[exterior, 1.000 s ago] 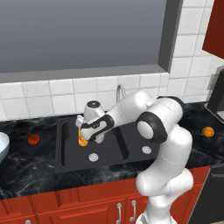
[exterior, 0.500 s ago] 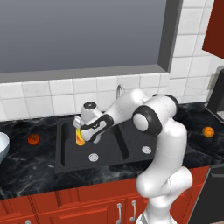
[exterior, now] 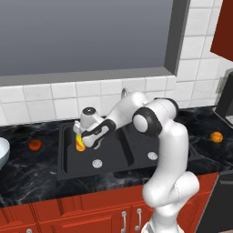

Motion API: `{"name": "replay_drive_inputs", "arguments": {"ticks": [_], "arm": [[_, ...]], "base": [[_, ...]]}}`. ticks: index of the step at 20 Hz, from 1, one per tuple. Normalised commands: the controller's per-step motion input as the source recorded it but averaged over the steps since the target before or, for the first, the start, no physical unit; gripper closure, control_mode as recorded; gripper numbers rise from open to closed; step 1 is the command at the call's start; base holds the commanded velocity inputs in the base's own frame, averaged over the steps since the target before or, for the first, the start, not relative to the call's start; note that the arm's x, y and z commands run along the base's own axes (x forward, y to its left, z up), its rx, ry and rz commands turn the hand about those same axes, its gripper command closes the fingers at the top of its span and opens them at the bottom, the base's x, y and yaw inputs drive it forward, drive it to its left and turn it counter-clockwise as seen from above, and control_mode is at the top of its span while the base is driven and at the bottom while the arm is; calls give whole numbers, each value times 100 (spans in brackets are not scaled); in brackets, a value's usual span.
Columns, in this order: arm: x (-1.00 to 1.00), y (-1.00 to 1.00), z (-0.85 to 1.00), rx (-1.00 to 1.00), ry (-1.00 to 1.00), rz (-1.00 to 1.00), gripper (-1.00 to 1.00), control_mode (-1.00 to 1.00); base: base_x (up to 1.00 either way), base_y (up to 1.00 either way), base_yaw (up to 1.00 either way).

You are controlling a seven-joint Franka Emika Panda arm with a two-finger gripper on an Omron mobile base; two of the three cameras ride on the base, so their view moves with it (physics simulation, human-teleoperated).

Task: Remove the tomato and orange from the sink. Then move the bowl and cup from the counter to the sink for washing.

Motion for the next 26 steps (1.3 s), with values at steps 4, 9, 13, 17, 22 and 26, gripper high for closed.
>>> {"name": "replay_drive_inputs", "arguments": {"ticks": [4, 9, 13, 17, 22, 26], "arm": [[18, 5, -19, 0, 0, -1, 100, -100], [17, 0, -20, 0, 0, 0, 100, -100], [17, 0, -19, 0, 0, 0, 100, -100], [15, 4, -16, 0, 0, 0, 100, -100], [14, 9, -18, 1, 0, 0, 100, -100], [11, 6, -17, 0, 0, 0, 100, -100]], "base": [[0, 0, 0], [0, 0, 0], [0, 0, 0], [0, 0, 0], [0, 0, 0], [0, 0, 0]]}}
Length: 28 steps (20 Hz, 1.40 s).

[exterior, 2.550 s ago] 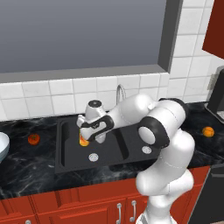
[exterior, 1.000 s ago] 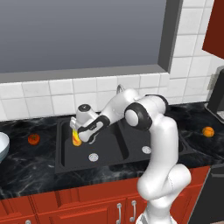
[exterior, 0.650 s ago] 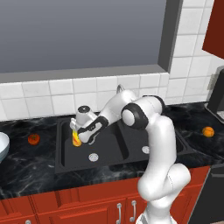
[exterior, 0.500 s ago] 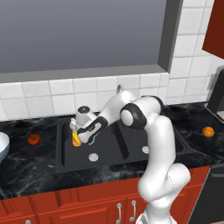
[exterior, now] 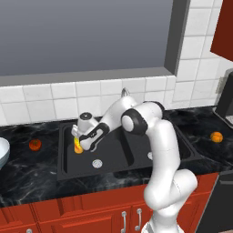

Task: Remove the tomato and orange from the sink. Then move the bowl and cup from the counter to the sink for washing.

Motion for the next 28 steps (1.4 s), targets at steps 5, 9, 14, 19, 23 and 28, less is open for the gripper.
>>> {"name": "replay_drive_inputs", "arguments": {"ticks": [5, 9, 14, 19, 23, 28], "arm": [[11, 6, -17, 0, 0, 0, 100, -100], [10, 2, -10, 0, -1, -1, 100, -100], [11, 4, -7, 0, -3, -2, 100, -100], [8, 9, -8, 0, -5, -1, 100, -100], [4, 10, -10, 0, -6, -1, 100, -100], [7, 6, -12, 0, -3, -1, 100, -100]], "base": [[0, 0, 0], [0, 0, 0], [0, 0, 0], [0, 0, 0], [0, 0, 0], [0, 0, 0]]}}
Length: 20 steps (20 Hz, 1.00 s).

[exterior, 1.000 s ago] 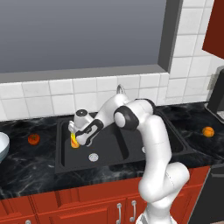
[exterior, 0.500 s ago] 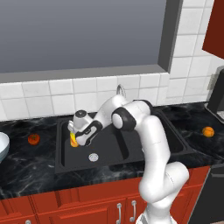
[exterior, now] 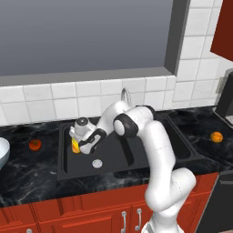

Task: Remove the tomato and orange from the sink. Then move the bowl and cup from the counter to the sink for washing.

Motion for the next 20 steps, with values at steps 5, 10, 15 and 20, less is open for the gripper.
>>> {"name": "replay_drive_inputs", "arguments": {"ticks": [5, 10, 15, 20], "arm": [[6, 3, -12, 1, -1, -1, 100, -100], [5, 0, -8, 5, 0, 0, 100, -100], [10, 1, -6, 4, 0, 0, 100, -100], [9, 1, -11, 1, 0, 0, 100, -100]], "base": [[0, 0, 0], [0, 0, 0], [0, 0, 0], [0, 0, 0]]}}
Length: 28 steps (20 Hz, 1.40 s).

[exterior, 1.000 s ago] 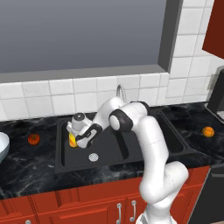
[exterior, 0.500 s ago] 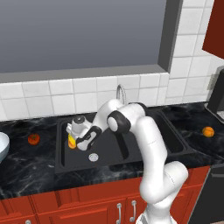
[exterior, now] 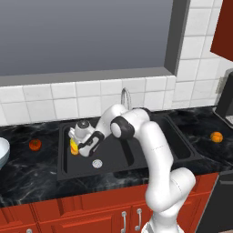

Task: Remove the tomato and orange from the sink. Then move the bowl and cup from the counter to the sink for washing.

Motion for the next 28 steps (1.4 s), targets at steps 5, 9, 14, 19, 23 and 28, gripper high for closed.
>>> {"name": "replay_drive_inputs", "arguments": {"ticks": [5, 9, 14, 19, 23, 28], "arm": [[11, 5, -11, 0, 0, 0, 100, -100], [9, 4, -13, 0, 0, 0, 100, -100], [7, 1, -15, 0, 0, 0, 100, -100], [3, 0, -18, 0, 0, 0, -100, -100], [0, 0, -18, 0, 0, 0, -100, -100], [0, 0, -14, 0, 0, -1, -100, -100]], "base": [[0, 0, 0], [0, 0, 0], [0, 0, 0], [0, 0, 0], [0, 0, 0], [0, 0, 0]]}}
